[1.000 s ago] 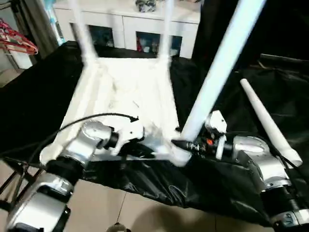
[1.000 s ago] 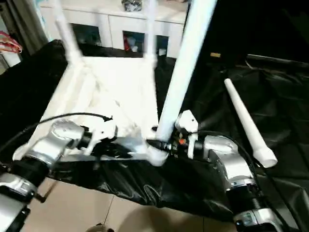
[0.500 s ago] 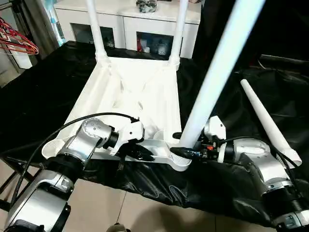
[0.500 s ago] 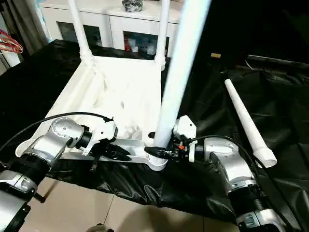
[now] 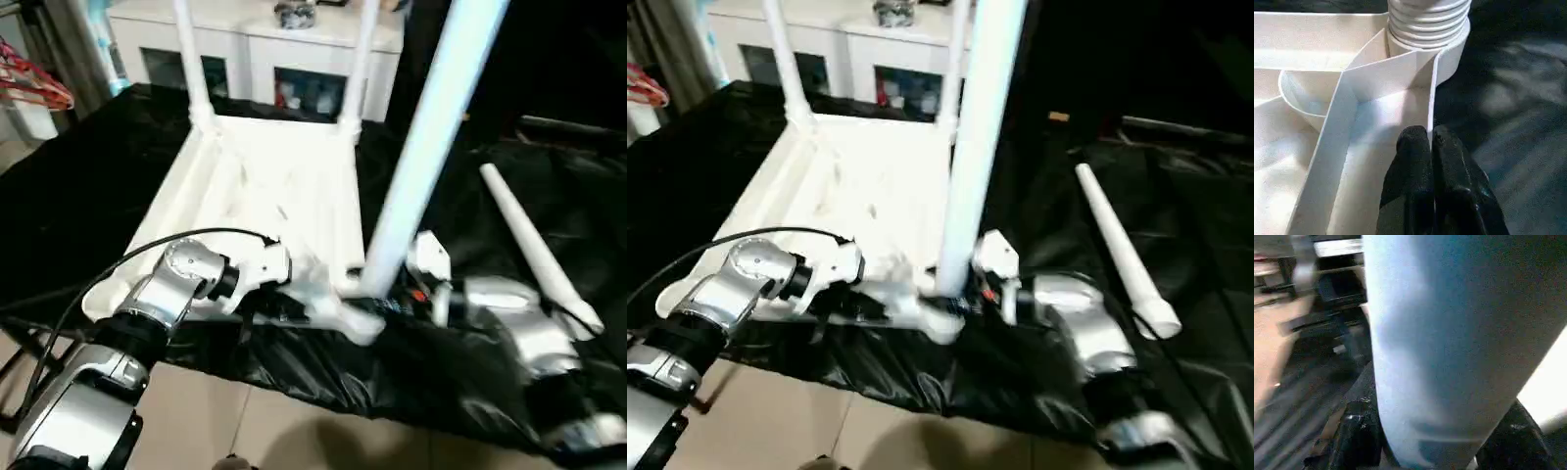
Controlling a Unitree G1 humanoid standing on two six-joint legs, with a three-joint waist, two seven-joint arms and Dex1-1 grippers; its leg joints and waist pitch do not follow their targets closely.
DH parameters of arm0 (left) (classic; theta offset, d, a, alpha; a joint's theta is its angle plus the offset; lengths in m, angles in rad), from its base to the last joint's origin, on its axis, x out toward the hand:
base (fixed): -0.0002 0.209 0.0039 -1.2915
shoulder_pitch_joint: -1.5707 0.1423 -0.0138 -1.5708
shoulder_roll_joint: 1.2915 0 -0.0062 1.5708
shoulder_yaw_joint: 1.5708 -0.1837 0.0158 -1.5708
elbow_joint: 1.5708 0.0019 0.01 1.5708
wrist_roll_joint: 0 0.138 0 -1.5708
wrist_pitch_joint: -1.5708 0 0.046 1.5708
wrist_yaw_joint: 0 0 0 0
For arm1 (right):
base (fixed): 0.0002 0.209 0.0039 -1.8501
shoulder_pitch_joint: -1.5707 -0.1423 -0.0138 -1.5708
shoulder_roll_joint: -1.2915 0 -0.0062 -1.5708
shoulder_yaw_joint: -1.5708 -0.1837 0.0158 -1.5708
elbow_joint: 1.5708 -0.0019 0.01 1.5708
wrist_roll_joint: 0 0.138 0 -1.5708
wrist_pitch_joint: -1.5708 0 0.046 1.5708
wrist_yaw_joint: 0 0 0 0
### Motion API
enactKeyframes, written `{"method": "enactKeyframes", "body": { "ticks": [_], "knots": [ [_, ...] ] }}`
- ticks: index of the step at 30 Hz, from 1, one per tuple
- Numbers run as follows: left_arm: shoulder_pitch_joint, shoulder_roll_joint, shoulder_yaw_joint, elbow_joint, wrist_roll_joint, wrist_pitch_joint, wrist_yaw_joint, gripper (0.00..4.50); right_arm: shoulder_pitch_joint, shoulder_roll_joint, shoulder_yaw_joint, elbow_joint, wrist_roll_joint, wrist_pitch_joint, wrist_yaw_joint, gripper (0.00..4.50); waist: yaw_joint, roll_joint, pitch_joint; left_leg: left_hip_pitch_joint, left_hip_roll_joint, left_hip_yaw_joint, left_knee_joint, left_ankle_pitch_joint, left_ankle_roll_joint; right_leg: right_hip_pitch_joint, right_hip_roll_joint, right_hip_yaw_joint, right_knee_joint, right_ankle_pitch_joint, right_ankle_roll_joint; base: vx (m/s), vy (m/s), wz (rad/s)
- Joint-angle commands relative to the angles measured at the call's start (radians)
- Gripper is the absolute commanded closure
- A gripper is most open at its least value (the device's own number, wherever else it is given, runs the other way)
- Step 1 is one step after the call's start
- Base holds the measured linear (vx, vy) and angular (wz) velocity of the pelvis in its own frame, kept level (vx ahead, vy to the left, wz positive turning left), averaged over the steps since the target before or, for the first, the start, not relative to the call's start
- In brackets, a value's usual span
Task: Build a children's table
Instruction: Insert table leg to table base
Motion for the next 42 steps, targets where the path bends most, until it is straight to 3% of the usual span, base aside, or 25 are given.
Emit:
{"method": "enactKeyframes", "body": {
  "ticks": [1,4,7,11,17,20,26,30,32,36,42],
  "knots": [
    [-0.051,-0.028,0.084,-0.043,-0.029,0.059,0.132,4.50,0.020,0.010,0.014,0.128,-0.085,0.024,-0.122,2.59,-0.008,0.003,-0.043,0.019,0.022,-0.019,-0.089,-0.469,-0.046,0.018,-0.067,0.028,-0.106,-0.565,-0.129,0.000,0.000,0.00],
    [-0.050,-0.050,0.092,-0.075,-0.021,0.103,0.186,4.50,-0.006,0.036,-0.007,0.178,-0.089,0.032,-0.206,2.59,-0.023,0.001,-0.046,0.009,0.020,-0.023,-0.090,-0.456,-0.039,0.023,-0.065,0.024,-0.107,-0.541,-0.123,0.000,0.000,0.00],
    [-0.043,-0.094,0.104,-0.140,-0.017,0.177,0.261,4.50,-0.057,0.080,-0.039,0.263,-0.087,0.058,-0.329,2.59,-0.034,0.003,-0.045,0.012,0.019,-0.020,-0.087,-0.457,-0.037,0.019,-0.062,0.024,-0.105,-0.504,-0.148,0.000,0.000,0.00],
    [-0.015,-0.173,0.091,-0.246,-0.010,0.257,0.339,4.50,-0.131,0.145,-0.076,0.385,-0.069,0.085,-0.411,2.59,-0.041,0.003,-0.051,0.003,0.020,-0.016,-0.086,-0.400,-0.024,0.029,-0.059,0.026,-0.095,-0.401,-0.183,0.000,0.000,0.00],
    [-0.007,-0.190,0.067,-0.260,-0.006,0.264,0.355,4.50,-0.158,0.156,-0.077,0.432,-0.071,0.082,-0.406,2.59,-0.039,0.004,-0.058,0.002,0.016,-0.004,-0.077,-0.294,0.012,0.038,-0.053,0.028,-0.081,-0.213,-0.230,0.009,-0.001,0.00],
    [-0.005,-0.187,0.063,-0.268,-0.004,0.272,0.357,4.50,-0.165,0.159,-0.081,0.441,-0.071,0.078,-0.405,2.59,-0.037,0.005,-0.057,0.002,0.017,-0.003,-0.079,-0.282,0.013,0.041,-0.053,0.027,-0.081,-0.213,-0.232,0.000,0.000,0.00],
    [0.008,-0.171,0.058,-0.293,0.002,0.280,0.351,4.50,-0.183,0.167,-0.102,0.471,-0.074,0.066,-0.394,2.59,-0.043,0.010,-0.053,0.006,0.019,-0.007,-0.084,-0.344,-0.007,0.036,-0.053,0.025,-0.088,-0.291,-0.220,0.000,0.000,0.00],
    [0.014,-0.151,0.044,-0.292,0.001,0.248,0.312,4.50,-0.189,0.168,-0.114,0.463,-0.054,0.056,-0.363,2.59,-0.046,0.012,-0.055,0.006,0.019,-0.008,-0.084,-0.347,-0.008,0.036,-0.053,0.026,-0.088,-0.279,-0.220,0.000,0.000,0.00],
    [0.019,-0.140,0.034,-0.297,0.001,0.227,0.288,4.50,-0.189,0.167,-0.108,0.450,-0.051,0.045,-0.320,2.03,-0.047,0.012,-0.056,0.005,0.019,-0.007,-0.083,-0.336,-0.004,0.038,-0.052,0.026,-0.085,-0.247,-0.228,0.000,0.000,0.00],
    [0.027,-0.119,0.023,-0.298,0.002,0.205,0.254,4.50,-0.187,0.163,-0.109,0.423,-0.040,0.039,-0.275,1.62,-0.041,0.016,-0.061,0.007,0.023,-0.003,-0.080,-0.273,0.013,0.042,-0.051,0.026,-0.071,-0.119,-0.272,0.000,0.000,0.00],
    [0.028,-0.101,0.022,-0.290,-0.006,0.180,0.213,4.50,-0.181,0.147,-0.100,0.386,-0.050,0.019,-0.219,1.08,-0.028,0.016,-0.059,0.009,0.023,-0.001,-0.079,-0.258,0.014,0.044,-0.053,0.027,-0.070,-0.107,-0.280,0.000,0.000,0.00]
  ]
}}
